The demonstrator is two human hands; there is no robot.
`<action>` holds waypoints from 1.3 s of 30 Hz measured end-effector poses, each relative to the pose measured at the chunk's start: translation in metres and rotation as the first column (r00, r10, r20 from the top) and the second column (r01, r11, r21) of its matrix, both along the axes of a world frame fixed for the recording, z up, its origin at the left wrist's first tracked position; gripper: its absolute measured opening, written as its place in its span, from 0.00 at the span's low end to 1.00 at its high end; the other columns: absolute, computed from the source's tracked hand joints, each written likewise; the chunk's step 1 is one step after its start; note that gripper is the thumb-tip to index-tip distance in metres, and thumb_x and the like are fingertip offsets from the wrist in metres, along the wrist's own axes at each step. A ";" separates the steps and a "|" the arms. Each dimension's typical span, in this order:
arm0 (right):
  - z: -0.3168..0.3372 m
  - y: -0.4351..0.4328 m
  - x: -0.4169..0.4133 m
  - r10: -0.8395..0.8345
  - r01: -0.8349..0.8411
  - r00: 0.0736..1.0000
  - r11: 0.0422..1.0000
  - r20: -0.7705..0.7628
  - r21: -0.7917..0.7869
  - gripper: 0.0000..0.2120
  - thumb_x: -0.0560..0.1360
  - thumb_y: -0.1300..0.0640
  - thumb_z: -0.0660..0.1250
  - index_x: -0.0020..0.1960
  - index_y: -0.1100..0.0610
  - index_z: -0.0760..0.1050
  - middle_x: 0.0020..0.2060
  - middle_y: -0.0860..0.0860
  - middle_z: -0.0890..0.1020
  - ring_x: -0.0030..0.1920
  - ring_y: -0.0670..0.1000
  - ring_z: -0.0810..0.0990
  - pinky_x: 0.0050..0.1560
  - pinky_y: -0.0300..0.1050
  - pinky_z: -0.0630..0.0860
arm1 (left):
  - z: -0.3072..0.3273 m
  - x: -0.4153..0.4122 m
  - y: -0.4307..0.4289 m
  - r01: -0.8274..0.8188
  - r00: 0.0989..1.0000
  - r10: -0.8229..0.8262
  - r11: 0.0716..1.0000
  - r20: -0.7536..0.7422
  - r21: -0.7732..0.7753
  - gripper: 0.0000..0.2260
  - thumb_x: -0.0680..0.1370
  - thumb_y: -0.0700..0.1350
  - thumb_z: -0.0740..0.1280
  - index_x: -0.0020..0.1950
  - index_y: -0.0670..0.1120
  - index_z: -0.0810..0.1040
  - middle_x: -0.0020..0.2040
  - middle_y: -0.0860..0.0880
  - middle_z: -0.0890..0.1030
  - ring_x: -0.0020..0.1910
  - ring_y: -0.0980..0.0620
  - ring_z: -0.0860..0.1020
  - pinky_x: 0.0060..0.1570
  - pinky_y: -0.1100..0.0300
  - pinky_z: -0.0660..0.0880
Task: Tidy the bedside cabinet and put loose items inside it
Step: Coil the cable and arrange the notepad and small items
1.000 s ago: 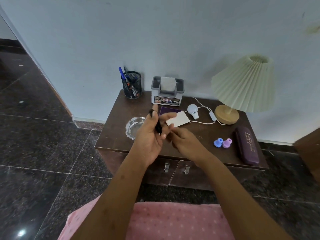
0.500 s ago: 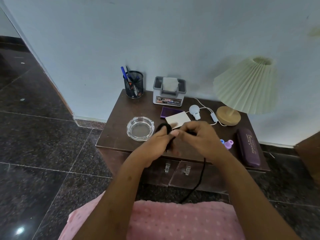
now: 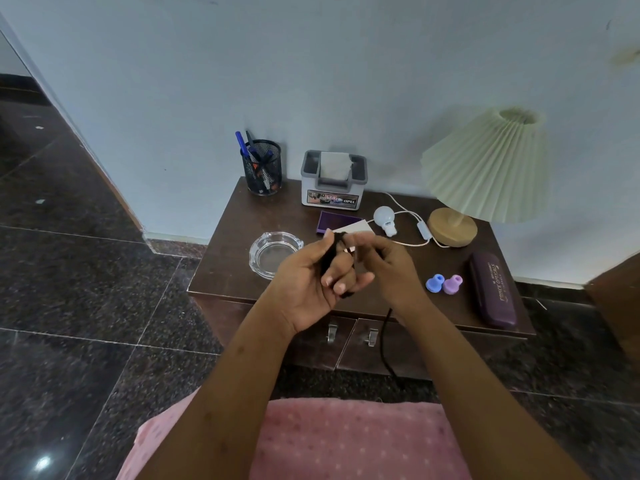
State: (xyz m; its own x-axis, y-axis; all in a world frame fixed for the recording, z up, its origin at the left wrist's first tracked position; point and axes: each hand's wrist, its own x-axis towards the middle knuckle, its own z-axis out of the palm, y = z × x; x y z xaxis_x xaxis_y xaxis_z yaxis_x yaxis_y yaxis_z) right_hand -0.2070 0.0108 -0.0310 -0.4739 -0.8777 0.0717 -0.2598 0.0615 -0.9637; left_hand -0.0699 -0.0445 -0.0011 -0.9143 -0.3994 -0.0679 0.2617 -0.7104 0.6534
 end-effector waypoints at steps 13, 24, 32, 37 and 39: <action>0.008 0.003 0.035 0.518 -0.392 0.760 0.847 -0.393 0.359 0.10 0.77 0.55 0.62 0.37 0.49 0.73 0.33 0.45 0.77 0.33 0.42 0.74 0.35 0.40 0.68 | -0.014 0.001 -0.016 -0.385 0.775 0.583 0.741 0.243 -0.550 0.22 0.83 0.45 0.52 0.77 0.52 0.51 0.27 0.51 0.76 0.42 0.57 0.82 0.45 0.67 0.76; 0.036 0.018 -0.004 0.121 -0.165 0.919 0.982 -0.375 -0.088 0.03 0.68 0.55 0.75 0.37 0.51 0.81 0.32 0.49 0.80 0.34 0.47 0.76 0.35 0.38 0.71 | -0.007 -0.003 0.002 0.169 0.909 -0.045 0.948 0.415 -0.268 0.22 0.81 0.57 0.51 0.43 0.43 0.75 0.18 0.51 0.66 0.16 0.55 0.62 0.46 0.52 0.74; 0.023 0.010 -0.008 0.204 -0.206 0.978 0.976 -0.034 -0.069 0.05 0.76 0.65 0.63 0.46 0.63 0.79 0.40 0.58 0.80 0.43 0.50 0.77 0.48 0.48 0.73 | 0.002 0.000 0.002 0.292 0.946 -0.285 0.956 0.154 -0.023 0.23 0.77 0.59 0.52 0.33 0.45 0.73 0.15 0.55 0.63 0.12 0.60 0.59 0.36 0.62 0.78; 0.022 0.011 0.008 0.209 -0.223 0.925 0.975 0.318 0.010 0.10 0.80 0.60 0.58 0.47 0.59 0.78 0.42 0.57 0.80 0.44 0.53 0.76 0.48 0.47 0.72 | 0.004 0.004 -0.004 0.194 0.979 -0.194 0.981 0.069 0.015 0.21 0.77 0.58 0.54 0.30 0.46 0.71 0.15 0.55 0.64 0.12 0.60 0.60 0.35 0.63 0.77; 0.024 0.011 0.010 0.177 -0.201 0.941 0.978 0.290 0.055 0.13 0.81 0.55 0.57 0.48 0.57 0.79 0.43 0.59 0.77 0.44 0.54 0.73 0.48 0.48 0.70 | 0.004 0.005 -0.004 0.127 0.986 -0.128 0.992 0.106 0.009 0.21 0.76 0.58 0.55 0.29 0.47 0.70 0.15 0.54 0.63 0.12 0.60 0.59 0.34 0.63 0.78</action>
State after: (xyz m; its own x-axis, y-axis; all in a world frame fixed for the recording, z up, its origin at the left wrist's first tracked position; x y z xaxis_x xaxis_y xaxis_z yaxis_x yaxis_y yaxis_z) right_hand -0.1969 0.0221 -0.0075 -0.2891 -0.9501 -0.1170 0.0068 0.1202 -0.9927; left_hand -0.0650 -0.0488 0.0032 -0.9452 -0.2796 -0.1685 0.0978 -0.7350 0.6709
